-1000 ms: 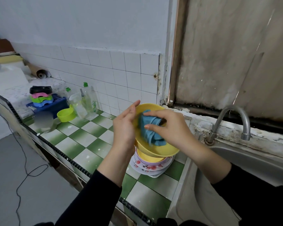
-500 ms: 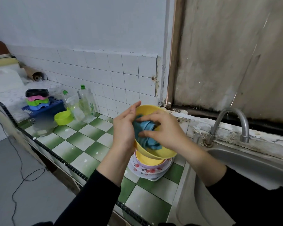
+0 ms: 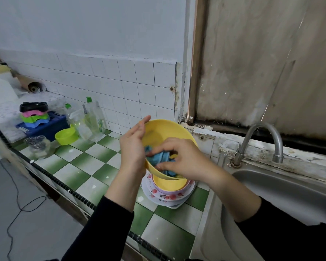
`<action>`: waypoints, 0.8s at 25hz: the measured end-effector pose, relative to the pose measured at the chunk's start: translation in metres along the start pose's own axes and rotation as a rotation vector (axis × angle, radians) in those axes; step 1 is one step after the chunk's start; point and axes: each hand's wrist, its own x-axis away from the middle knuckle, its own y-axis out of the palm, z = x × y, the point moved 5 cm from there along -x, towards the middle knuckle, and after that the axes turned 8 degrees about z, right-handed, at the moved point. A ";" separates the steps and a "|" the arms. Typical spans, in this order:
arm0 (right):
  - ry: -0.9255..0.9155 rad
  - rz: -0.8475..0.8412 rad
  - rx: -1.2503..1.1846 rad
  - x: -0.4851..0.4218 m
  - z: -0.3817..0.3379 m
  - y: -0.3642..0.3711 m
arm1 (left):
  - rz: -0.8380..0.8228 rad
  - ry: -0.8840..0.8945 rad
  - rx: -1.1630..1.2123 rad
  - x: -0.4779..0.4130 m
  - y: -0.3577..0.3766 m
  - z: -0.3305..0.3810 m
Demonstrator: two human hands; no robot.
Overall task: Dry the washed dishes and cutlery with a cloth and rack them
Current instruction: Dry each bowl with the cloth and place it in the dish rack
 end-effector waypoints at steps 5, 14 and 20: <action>0.069 0.055 0.386 -0.002 0.013 -0.024 | -0.045 -0.009 0.055 0.000 0.002 -0.003; 0.049 -0.203 0.284 0.005 0.027 -0.004 | 0.011 0.081 0.019 0.007 -0.001 -0.004; -0.003 0.441 0.407 0.007 0.040 -0.030 | -0.070 0.089 0.041 0.035 0.016 -0.009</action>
